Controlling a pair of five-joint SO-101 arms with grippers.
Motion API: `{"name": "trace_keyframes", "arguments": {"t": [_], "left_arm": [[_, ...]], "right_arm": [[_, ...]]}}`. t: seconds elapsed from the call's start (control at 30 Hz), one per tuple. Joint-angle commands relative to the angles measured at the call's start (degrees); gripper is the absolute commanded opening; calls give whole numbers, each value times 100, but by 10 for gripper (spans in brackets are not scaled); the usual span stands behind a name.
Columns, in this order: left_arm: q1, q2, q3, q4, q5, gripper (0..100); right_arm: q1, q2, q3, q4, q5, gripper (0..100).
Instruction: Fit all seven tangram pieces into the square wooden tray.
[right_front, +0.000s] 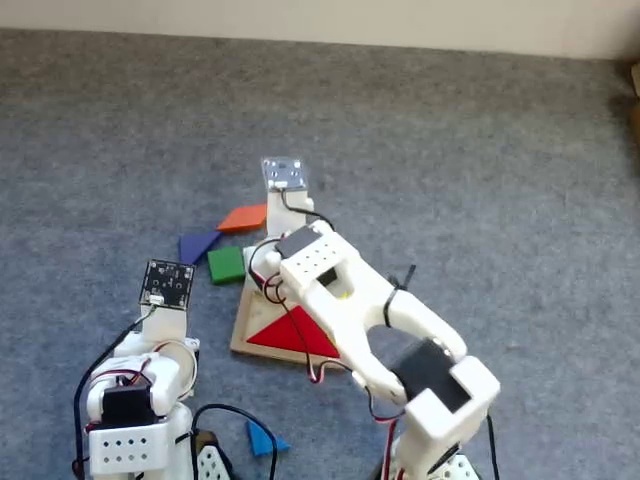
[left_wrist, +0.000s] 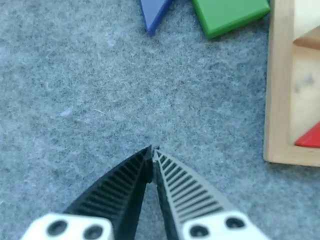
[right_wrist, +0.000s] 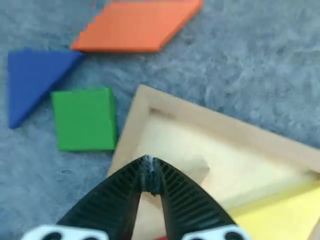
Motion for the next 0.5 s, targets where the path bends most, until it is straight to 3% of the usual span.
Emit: {"name": "trace_keyframes", "arguments": {"t": [0.0, 0.47], "left_arm": [[66, -303, 119, 35, -35, 6], [66, -303, 119, 35, -35, 6]], "right_arm": [[40, 22, -224, -13, 97, 5], [-479, -611, -224, 1059, 862, 5]]}}
